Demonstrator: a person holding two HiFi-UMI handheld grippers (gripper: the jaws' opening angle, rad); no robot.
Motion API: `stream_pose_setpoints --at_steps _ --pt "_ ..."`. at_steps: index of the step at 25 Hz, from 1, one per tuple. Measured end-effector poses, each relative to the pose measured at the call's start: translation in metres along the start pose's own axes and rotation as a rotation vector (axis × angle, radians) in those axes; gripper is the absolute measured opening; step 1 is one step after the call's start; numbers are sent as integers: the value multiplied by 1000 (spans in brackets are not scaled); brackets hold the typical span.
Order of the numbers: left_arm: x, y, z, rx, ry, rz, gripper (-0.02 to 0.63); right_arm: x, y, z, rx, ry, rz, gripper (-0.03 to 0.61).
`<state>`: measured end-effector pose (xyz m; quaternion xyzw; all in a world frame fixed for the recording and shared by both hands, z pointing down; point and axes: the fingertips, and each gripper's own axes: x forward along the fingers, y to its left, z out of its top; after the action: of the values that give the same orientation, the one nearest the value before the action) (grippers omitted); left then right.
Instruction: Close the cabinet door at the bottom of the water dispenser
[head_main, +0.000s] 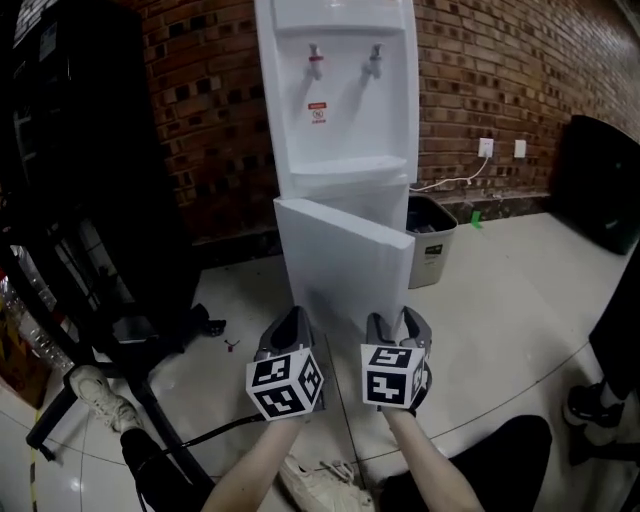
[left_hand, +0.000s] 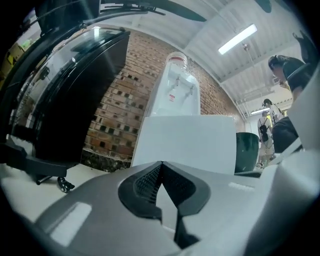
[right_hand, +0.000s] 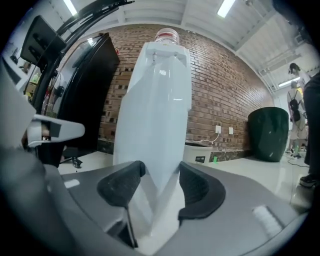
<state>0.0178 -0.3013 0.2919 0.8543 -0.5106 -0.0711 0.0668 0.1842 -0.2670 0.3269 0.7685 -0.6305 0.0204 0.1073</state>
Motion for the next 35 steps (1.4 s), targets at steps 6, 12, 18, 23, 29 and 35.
stream_pose_setpoints --at_steps 6,12,18,23,29,35 --pt "28 0 -25 -13 40 3 14 47 -52 -1 -63 -1 -83 74" --pt "68 -8 -28 -10 33 -4 14 110 -81 5 -58 3 -39 66" --pt "90 14 -36 -53 5 43 14 171 -99 5 -127 -18 -51 0" --pt "118 35 -43 -36 -3 76 14 202 -86 -3 -136 -21 -17 0" --pt "139 34 -44 -65 -31 63 14 206 -85 -2 -131 -81 -39 0" --pt "122 33 -35 -66 -8 77 14 203 -73 -9 -163 31 23 0"
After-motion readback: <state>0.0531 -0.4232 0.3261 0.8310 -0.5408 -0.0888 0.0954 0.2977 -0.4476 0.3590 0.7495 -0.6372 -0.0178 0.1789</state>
